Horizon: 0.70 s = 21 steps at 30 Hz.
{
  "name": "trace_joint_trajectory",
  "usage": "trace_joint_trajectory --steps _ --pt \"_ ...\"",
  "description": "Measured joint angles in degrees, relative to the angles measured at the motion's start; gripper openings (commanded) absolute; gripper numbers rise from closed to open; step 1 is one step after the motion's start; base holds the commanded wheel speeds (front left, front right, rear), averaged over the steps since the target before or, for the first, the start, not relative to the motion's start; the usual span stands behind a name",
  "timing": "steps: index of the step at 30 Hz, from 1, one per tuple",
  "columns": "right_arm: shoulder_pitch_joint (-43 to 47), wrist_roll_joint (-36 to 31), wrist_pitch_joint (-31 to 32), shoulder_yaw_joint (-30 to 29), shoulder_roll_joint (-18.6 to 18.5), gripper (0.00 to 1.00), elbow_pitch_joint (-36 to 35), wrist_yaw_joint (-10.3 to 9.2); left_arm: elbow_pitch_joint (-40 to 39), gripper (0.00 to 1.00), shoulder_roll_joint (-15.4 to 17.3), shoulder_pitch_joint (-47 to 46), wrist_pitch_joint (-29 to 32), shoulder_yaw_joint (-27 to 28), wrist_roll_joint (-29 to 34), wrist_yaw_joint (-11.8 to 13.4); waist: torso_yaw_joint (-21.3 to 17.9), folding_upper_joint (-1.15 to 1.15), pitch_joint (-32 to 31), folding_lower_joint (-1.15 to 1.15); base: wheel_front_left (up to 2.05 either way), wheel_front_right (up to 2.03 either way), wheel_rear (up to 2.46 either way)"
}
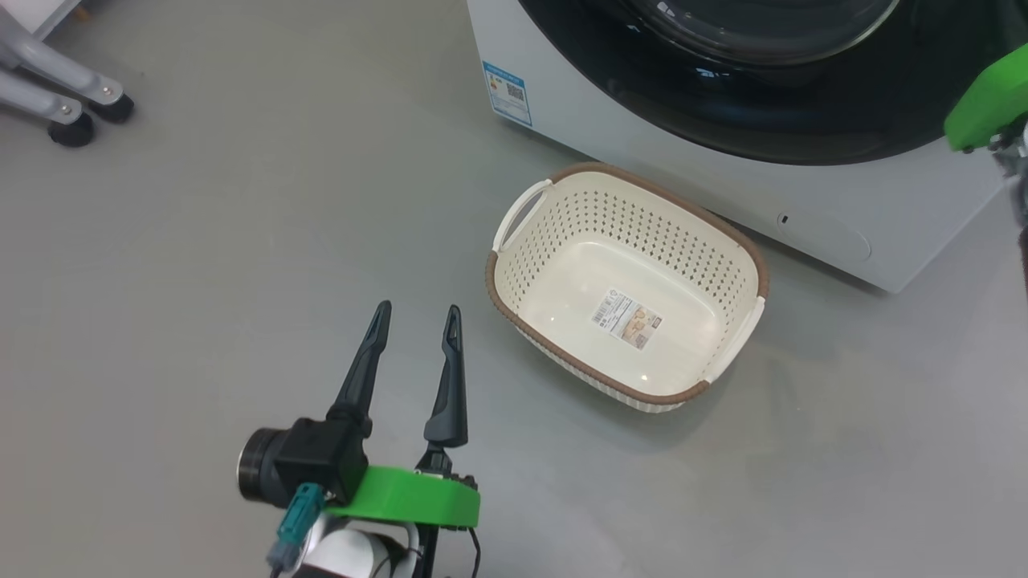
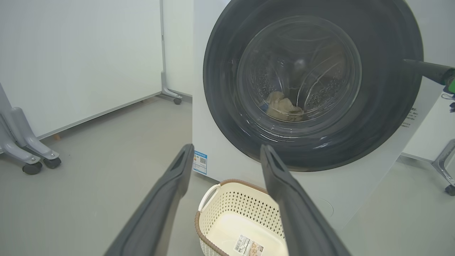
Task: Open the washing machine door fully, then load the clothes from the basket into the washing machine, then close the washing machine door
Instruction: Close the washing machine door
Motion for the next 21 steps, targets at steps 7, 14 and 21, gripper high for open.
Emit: trace_joint_trajectory --steps 7,14,21 --pt "8.76 5.41 0.0 2.4 0.73 0.0 -8.31 0.0 2.54 1.0 -0.01 -0.6 -0.01 -0.85 -0.65 -0.85 -0.64 0.0 -2.62 0.0 0.0 0.0 0.0" --pt "16.68 7.68 0.0 4.08 2.27 0.0 -17.77 0.0 5.05 1.0 0.08 -1.41 -0.01 -0.48 -0.94 -1.56 -3.69 0.0 -4.54 0.0 0.0 0.0 0.0" --pt "26.2 8.64 0.0 3.5 4.76 1.0 -27.73 0.0 6.36 1.0 0.47 -1.75 -0.01 0.19 -0.94 -1.7 -9.63 0.0 -6.33 0.0 0.0 0.0 0.0"
